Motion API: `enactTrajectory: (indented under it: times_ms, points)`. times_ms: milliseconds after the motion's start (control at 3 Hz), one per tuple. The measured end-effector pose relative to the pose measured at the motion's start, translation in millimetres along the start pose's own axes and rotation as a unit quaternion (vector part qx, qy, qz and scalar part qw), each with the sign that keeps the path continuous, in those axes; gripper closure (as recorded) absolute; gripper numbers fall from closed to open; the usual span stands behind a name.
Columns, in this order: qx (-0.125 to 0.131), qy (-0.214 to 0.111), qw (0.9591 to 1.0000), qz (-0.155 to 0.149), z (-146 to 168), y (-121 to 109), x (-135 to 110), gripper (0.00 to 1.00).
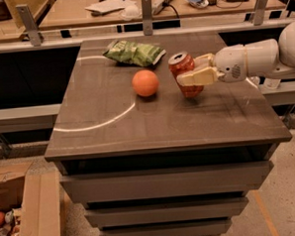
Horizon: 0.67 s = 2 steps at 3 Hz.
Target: Place coke can upright
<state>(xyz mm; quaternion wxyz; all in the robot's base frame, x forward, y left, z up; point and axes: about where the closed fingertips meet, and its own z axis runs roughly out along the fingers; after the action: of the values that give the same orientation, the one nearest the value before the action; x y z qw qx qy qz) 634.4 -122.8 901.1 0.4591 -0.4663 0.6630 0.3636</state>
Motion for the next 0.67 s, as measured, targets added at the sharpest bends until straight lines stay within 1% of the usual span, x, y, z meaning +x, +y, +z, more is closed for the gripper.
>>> enactTrajectory:
  times_ms: [333, 667]
  points:
    - [-0.019, -0.037, 0.9991, 0.001, 5.5, -0.6, -0.9, 1.0]
    - [-0.037, -0.075, 0.9964, 0.014, 6.3, -3.2, 4.7, 1.0]
